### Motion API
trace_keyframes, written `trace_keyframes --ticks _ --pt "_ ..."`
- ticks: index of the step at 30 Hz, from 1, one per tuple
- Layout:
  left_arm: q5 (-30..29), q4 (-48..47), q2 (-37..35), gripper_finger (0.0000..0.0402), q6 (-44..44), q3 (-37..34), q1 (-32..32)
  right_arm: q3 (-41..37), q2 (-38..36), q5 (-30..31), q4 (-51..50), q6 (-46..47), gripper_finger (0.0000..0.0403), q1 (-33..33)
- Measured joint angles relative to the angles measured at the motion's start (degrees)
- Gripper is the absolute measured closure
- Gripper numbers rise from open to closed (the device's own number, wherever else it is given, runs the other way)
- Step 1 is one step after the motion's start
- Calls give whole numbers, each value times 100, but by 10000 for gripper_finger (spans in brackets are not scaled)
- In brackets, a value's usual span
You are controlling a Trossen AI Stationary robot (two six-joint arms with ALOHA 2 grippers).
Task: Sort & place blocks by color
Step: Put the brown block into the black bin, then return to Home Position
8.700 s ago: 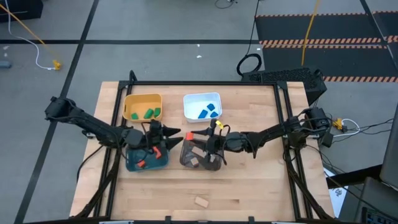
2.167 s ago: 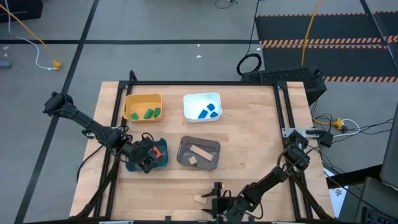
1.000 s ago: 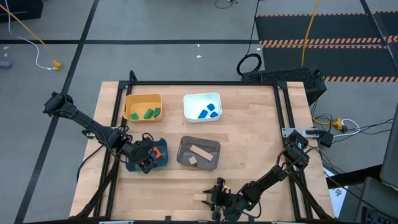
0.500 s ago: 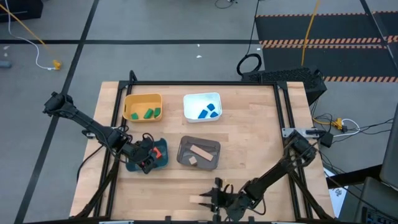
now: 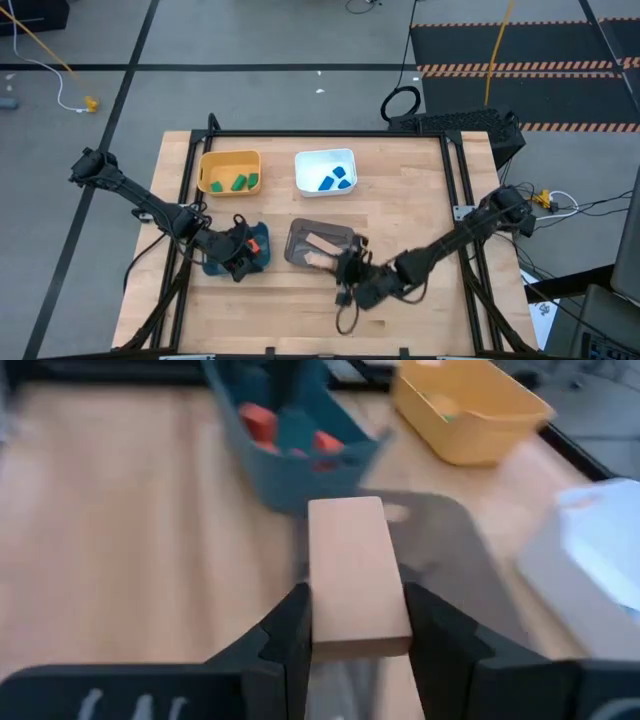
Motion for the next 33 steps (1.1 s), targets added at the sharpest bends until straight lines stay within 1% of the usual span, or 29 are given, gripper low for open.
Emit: trace_keyframes --ticks 3,7,9,12,14,18,22,24,28,33 --pt "-111 359 0 128 424 0 0 0 -56 -371 -341 -199 292 -308" --pt "-266 836 -2 128 1113 0 19 -17 -56 -896 -544 -675 292 -650" --pt "-281 1069 -2 128 1498 0 85 -109 -60 -1032 -513 -870 288 -838" --pt "-307 1351 -38 128 1877 0 183 -281 -56 -1052 -515 -965 285 -1148" --pt "-407 1530 -57 128 1992 0 234 -408 -60 -1132 -479 -966 286 -1341" --pt "-560 1717 -138 128 2127 0 258 -782 -53 -1627 -49 -967 285 -1642" --pt "-815 1787 -251 128 2315 0 254 -987 -62 -1690 575 -1013 277 -1764" --pt "-971 1822 -318 128 2418 0 254 -1041 -59 -1836 750 -1027 272 -1805" --pt "-1030 1874 -469 128 2574 0 258 -1071 -58 -2131 1008 -998 252 -1874" --pt "-1039 1860 -630 128 2702 0 256 -1071 -58 -2467 1046 -965 211 -1985"
